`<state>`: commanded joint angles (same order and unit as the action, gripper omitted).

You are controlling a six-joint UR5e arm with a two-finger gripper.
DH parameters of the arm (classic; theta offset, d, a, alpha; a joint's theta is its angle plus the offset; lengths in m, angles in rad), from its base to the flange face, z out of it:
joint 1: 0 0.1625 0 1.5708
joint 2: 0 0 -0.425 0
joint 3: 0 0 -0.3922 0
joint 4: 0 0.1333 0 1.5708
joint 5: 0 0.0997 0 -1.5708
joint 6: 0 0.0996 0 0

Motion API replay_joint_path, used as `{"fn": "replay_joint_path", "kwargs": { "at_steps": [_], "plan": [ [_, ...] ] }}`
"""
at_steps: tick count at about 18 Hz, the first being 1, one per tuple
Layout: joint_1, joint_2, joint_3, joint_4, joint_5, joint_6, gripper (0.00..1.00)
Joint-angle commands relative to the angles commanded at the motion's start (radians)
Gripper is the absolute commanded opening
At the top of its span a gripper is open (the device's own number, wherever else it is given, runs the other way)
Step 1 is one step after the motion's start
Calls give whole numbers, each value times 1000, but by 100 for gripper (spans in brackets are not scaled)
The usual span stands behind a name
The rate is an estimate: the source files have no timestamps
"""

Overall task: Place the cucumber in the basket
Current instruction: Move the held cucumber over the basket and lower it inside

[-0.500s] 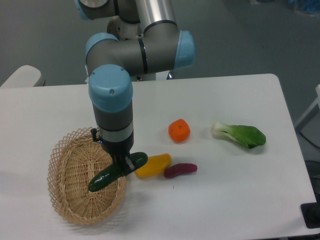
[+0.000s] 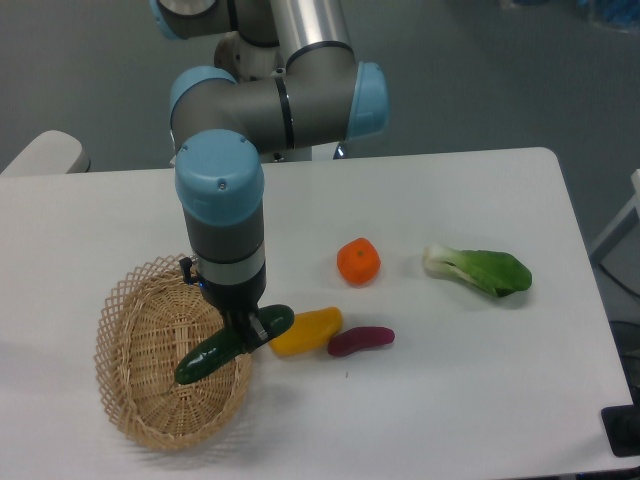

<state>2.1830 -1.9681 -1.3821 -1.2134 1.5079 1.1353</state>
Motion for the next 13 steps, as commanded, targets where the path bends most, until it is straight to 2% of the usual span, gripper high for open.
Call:
{"fn": "replay_joint_path", "kwargs": {
  "at_steps": [2, 7, 11, 13],
  "plan": [
    [-25, 0, -2, 0, 2, -60, 14],
    [-95, -5, -17, 2, 2, -345, 14],
    [-129, -25, -72, 8, 2, -599, 14],
    [-129, -34, -106, 41, 2, -664, 15]
  ]
}}
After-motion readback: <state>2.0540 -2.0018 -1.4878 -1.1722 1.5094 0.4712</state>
